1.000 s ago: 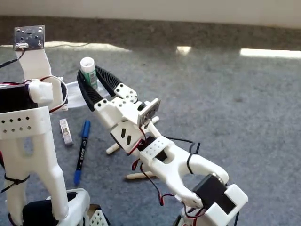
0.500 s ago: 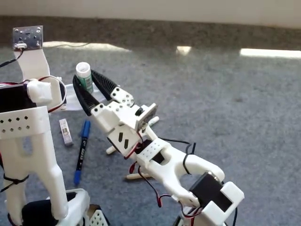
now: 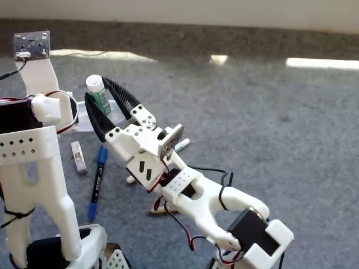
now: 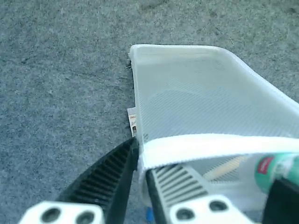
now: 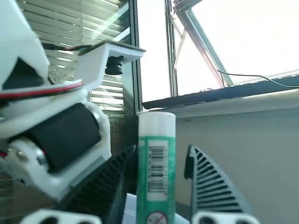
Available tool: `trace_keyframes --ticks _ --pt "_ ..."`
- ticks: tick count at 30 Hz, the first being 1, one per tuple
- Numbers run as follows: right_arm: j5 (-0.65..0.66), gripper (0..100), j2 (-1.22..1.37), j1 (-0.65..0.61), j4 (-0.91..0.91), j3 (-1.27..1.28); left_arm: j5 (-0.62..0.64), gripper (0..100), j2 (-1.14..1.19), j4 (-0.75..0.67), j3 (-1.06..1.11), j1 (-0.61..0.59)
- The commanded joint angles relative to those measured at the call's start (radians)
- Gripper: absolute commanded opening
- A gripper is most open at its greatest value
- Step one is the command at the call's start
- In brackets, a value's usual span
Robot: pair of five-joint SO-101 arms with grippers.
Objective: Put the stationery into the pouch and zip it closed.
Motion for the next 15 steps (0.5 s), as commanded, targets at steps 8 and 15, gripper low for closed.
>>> trace_keyframes --ticks 8,15 --pt "-0.002 15.2 -0.134 -0.008 0.021 0.094 0.012 1 -0.004 0.005 -0.002 0.002" --pt "0.114 15.2 -0.22 -0.019 0.021 0.185 0.012 1 -0.001 0.002 -0.002 -0.002"
